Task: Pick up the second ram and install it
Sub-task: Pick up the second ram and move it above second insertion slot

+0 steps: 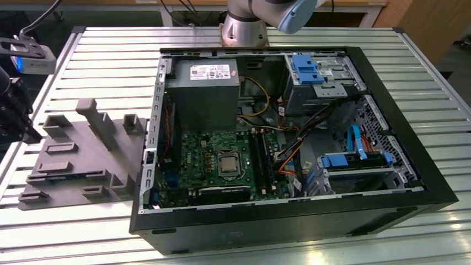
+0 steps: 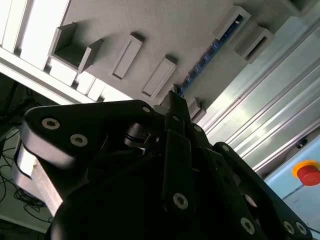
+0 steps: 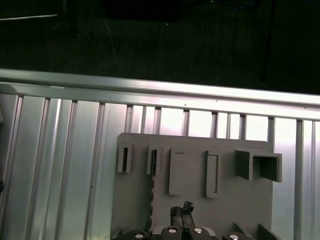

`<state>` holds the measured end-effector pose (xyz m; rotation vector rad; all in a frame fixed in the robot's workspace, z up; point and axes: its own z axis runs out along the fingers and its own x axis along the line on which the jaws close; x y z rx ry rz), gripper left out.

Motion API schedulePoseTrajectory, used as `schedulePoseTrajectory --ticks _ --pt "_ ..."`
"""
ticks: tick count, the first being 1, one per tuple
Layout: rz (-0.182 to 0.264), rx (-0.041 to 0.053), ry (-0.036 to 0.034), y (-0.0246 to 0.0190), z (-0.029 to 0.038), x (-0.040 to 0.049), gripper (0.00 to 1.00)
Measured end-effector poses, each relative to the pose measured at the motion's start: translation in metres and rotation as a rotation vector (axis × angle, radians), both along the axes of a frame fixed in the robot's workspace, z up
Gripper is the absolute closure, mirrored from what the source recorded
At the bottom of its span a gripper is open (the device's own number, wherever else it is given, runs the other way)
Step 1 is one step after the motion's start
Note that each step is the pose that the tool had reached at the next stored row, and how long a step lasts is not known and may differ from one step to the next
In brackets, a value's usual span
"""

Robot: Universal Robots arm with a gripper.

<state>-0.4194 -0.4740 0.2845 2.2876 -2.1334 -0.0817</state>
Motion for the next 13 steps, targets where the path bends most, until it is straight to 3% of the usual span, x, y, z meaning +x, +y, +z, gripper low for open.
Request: schedulePoseTrajectory --ticks 13 --pt "0.011 0.0000 0.0000 0.0000 -0.0039 0.0000 0.89"
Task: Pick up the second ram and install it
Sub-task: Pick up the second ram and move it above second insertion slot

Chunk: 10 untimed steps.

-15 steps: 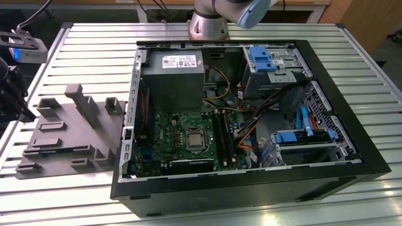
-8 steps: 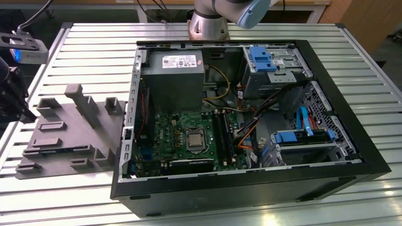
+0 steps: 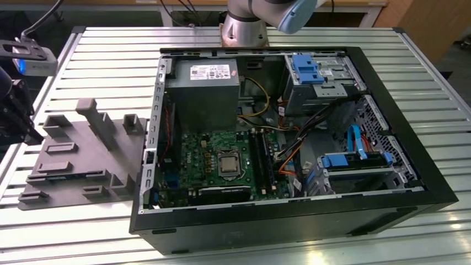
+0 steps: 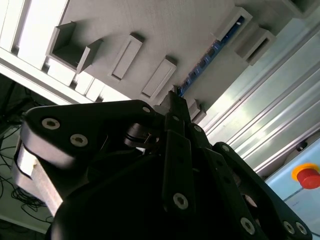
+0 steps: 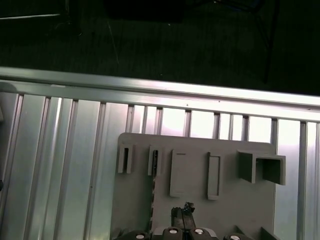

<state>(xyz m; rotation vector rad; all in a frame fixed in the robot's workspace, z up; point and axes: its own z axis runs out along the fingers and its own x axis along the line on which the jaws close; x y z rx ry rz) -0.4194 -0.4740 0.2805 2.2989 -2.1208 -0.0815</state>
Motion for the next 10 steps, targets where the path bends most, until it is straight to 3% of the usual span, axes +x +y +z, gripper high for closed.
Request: schedulePoseTrajectory --ticks 10 --pt "0.008 0.0000 0.0000 0.0000 -0.0024 0.0000 0.89"
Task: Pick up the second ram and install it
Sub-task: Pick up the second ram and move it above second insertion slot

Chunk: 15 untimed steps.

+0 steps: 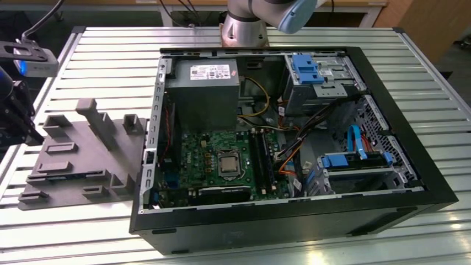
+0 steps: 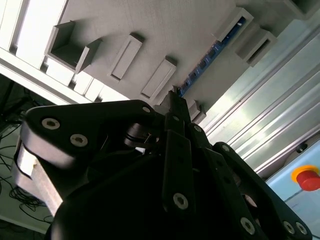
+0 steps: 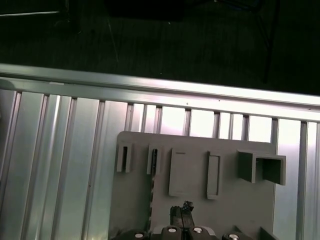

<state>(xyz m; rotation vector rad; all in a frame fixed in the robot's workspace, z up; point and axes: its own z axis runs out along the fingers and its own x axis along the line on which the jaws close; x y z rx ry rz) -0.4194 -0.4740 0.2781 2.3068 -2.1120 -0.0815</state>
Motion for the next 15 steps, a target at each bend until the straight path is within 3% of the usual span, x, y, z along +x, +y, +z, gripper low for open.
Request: schedulePoseTrajectory --ticks 15 --pt "0.011 0.0000 0.0000 0.0000 -0.0039 0.0000 0.89"
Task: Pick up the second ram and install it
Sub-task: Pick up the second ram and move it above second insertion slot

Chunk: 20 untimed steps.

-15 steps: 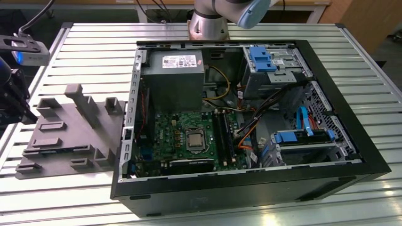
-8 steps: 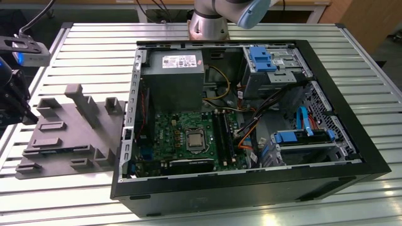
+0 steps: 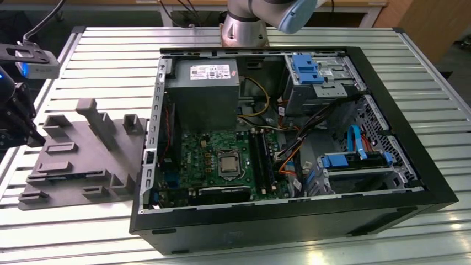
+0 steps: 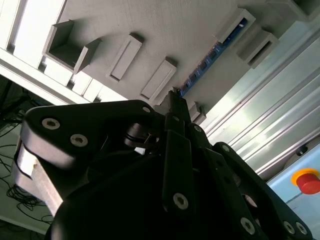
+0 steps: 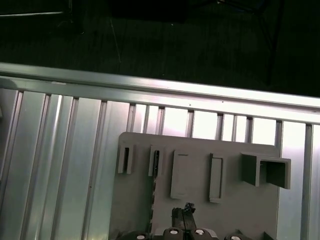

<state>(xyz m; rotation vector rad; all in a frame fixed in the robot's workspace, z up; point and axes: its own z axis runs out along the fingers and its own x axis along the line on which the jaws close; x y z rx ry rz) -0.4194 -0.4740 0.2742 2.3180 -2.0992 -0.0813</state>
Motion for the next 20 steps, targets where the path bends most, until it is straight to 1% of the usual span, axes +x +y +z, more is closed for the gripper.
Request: schedulePoseTrajectory --ticks 20 --pt "0.014 0.0000 0.0000 0.0000 -0.0054 0.0000 0.89"
